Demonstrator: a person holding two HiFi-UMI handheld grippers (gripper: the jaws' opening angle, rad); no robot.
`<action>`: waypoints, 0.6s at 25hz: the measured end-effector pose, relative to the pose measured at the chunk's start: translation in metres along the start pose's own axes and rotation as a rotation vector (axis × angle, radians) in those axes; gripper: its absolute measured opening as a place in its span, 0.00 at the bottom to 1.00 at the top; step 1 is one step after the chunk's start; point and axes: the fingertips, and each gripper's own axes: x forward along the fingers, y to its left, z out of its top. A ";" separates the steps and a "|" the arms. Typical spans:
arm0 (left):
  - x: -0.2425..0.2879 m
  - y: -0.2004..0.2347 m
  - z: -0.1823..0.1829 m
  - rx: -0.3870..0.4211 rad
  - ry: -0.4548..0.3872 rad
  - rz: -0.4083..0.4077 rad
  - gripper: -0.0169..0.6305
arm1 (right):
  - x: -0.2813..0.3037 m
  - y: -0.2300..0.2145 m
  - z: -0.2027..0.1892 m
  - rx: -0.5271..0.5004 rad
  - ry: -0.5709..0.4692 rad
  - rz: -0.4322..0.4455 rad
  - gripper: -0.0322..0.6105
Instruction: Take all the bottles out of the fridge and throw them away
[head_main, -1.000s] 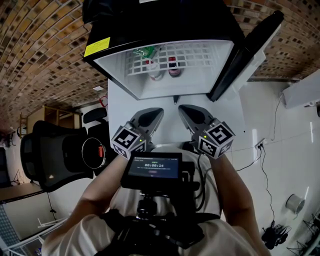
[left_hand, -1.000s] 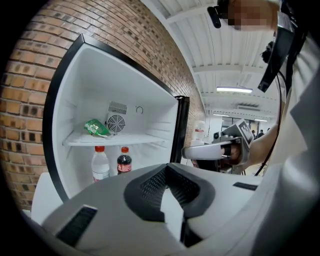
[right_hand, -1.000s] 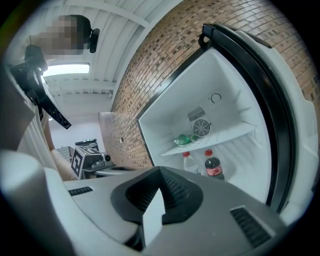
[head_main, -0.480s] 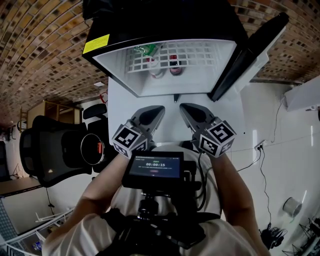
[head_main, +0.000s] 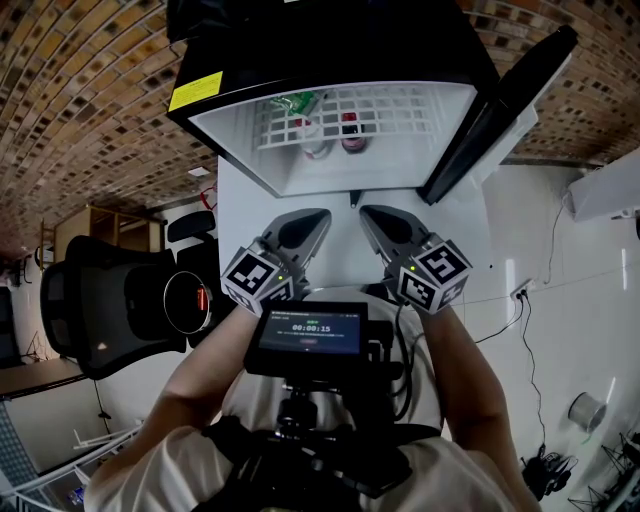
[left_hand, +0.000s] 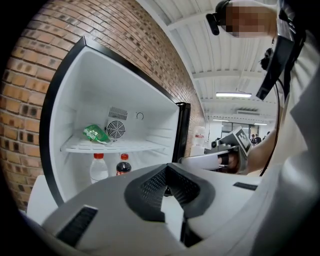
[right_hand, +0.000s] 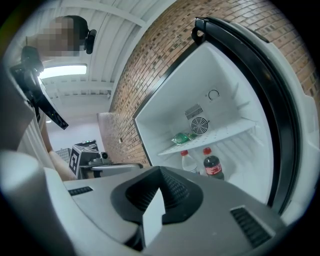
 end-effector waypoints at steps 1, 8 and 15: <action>-0.001 0.001 0.000 0.002 0.002 -0.001 0.03 | 0.001 0.000 -0.001 -0.002 0.000 -0.001 0.05; -0.006 0.007 -0.005 -0.005 0.015 0.002 0.03 | 0.005 0.005 -0.002 -0.017 0.000 -0.006 0.05; -0.008 0.012 -0.012 0.010 0.022 -0.003 0.03 | 0.005 0.008 -0.002 -0.010 -0.009 -0.021 0.05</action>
